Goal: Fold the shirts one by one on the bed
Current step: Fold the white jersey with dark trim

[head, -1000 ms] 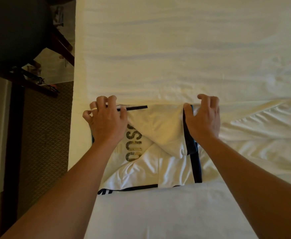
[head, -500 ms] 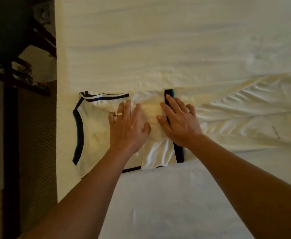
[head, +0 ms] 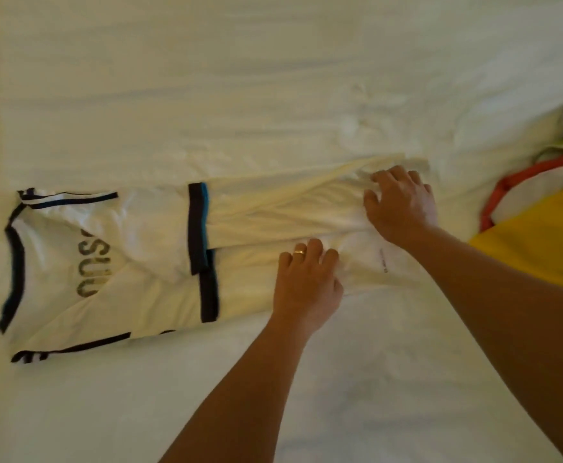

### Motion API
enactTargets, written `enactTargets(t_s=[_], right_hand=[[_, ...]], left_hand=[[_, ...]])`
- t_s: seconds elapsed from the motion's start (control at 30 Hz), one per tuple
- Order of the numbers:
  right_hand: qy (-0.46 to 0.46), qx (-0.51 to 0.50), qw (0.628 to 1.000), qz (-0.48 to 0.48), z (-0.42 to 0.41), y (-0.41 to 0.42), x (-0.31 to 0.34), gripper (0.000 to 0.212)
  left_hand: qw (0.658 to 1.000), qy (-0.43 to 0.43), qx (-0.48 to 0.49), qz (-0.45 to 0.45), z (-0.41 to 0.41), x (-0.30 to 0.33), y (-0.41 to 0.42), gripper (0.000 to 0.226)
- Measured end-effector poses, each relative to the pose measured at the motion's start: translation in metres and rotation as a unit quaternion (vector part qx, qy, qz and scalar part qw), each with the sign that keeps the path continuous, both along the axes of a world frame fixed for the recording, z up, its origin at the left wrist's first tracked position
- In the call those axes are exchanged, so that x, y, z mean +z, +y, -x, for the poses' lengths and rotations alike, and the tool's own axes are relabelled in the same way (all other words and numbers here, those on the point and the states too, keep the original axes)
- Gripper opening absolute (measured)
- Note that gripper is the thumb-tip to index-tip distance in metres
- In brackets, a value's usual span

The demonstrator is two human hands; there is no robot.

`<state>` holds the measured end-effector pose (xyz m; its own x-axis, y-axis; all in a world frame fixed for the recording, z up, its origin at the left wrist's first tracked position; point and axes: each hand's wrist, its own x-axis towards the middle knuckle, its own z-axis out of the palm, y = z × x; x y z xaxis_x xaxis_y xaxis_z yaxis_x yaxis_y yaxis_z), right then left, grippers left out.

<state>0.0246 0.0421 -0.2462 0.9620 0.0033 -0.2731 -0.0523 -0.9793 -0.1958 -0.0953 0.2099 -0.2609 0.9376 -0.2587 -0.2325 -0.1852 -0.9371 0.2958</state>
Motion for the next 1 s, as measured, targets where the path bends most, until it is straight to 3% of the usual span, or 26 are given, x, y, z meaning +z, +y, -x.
enactTargets(t_s=[0.3,0.47,0.63,0.73,0.83,1.0], right_hand=[[0.018,-0.004,0.999,-0.042,-0.050,-0.065,-0.008,0.027],[0.002,0.036,0.999,-0.017,-0.056,-0.072,-0.016,0.049],[0.040,0.032,0.997,-0.049,-0.061,-0.073,-0.020,0.044],[0.064,0.006,0.996,-0.061,-0.064,-0.069,-0.015,0.032],[0.094,-0.009,0.993,-0.063,-0.064,-0.063,-0.005,0.034],[0.106,-0.055,0.987,-0.107,-0.061,-0.037,0.024,0.024]], left_hand=[[0.996,0.029,-0.062,0.058,-0.003,-0.004,-0.112,0.030],[0.996,0.003,-0.067,0.054,-0.009,-0.010,-0.137,0.041],[0.998,-0.018,-0.044,0.045,-0.011,-0.010,-0.148,0.024],[0.995,-0.006,-0.004,0.099,-0.014,-0.008,-0.143,0.017],[0.983,0.010,0.059,0.176,-0.012,0.002,-0.133,0.011],[0.950,-0.032,0.198,0.239,0.004,0.023,-0.110,0.012]])
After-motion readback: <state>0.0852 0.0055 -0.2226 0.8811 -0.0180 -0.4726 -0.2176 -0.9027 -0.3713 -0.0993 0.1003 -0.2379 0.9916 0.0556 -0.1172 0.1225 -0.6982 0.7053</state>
